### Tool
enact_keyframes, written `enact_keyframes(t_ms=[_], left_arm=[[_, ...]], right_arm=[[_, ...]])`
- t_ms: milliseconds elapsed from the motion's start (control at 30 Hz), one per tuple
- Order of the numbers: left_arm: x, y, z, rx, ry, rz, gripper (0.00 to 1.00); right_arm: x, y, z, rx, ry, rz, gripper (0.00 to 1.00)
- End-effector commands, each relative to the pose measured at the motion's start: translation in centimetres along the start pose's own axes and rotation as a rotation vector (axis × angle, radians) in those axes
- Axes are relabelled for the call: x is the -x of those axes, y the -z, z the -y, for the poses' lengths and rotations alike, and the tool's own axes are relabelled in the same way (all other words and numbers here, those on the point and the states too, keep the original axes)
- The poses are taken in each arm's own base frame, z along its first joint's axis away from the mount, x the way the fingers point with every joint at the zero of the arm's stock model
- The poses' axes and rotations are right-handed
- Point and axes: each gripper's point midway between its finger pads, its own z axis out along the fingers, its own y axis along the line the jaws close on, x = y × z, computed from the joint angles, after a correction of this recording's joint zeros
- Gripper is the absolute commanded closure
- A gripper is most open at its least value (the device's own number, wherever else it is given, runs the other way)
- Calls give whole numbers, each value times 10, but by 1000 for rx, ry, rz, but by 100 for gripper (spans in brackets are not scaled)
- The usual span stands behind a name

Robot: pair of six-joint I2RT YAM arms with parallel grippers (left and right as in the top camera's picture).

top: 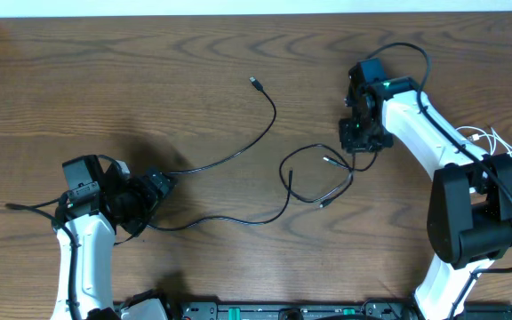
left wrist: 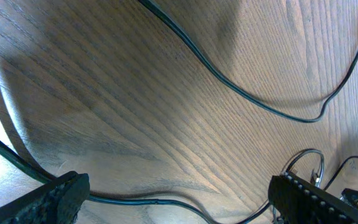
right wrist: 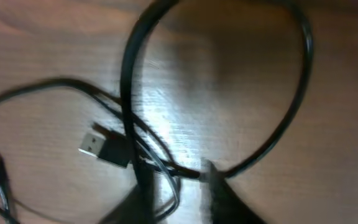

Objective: Untangle cables

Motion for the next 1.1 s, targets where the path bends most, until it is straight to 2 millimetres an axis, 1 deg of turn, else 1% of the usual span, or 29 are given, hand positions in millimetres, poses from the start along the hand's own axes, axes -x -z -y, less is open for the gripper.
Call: enact_keyframes(t_ms=[0,67,100,133,167,200,300,367,400,467,533,567,600,700,833,933,1000,1067], left_arm=[[4,4,6,-17,-24,8,2],[4,4,6,-17,-24,8,2],[4,4,6,-17,-24,8,2],[4,4,6,-17,-24,8,2],[4,4,6,-17,-24,8,2],[4,4,6,-17,-24,8,2],[4,4,6,-17,-24,8,2],[4,4,6,-17,-24,8,2],[4,4,6,-17,-24,8,2],[4,4,6,-17,-24,8,2],[4,4,6,-17,-24,8,2],[4,4,6,-17,-24,8,2],[4,4,6,-17,-24,8,2],[4,4,6,-17,-24,8,2],[4,4,6,-17,-24,8,2],[4,4,6,-17,-24,8,2],[4,4,6,-17,-24,8,2],[4,4,6,-17,-24,8,2]], right_arm=[[-3,-1,4,-17,-28,-3,99],[-2,-1,4,-16,-16,-2,99],[-2,-1,4,-17,-16,-2,93],[-2,-1,4,-17,-16,-2,85],[-2,-1,4,-17,-16,-2,71],[-3,-1,4,-17,-16,-4,64],[-4,-1,4,-19,-2,-10,51],[-6,-1,4,-20,14,-15,49],[-6,-1,5,-20,23,-17,49],[-7,-1,4,-20,47,-20,57],[-7,-1,3,-19,81,-21,71],[-7,-1,1,-16,106,-21,76],[-8,-2,-7,8,187,-21,79],[-10,-2,-24,59,306,-16,76],[-5,-2,-34,45,347,17,74],[4,-2,-39,55,353,59,80],[12,-1,-40,59,350,90,82],[20,0,-38,63,314,120,82]])
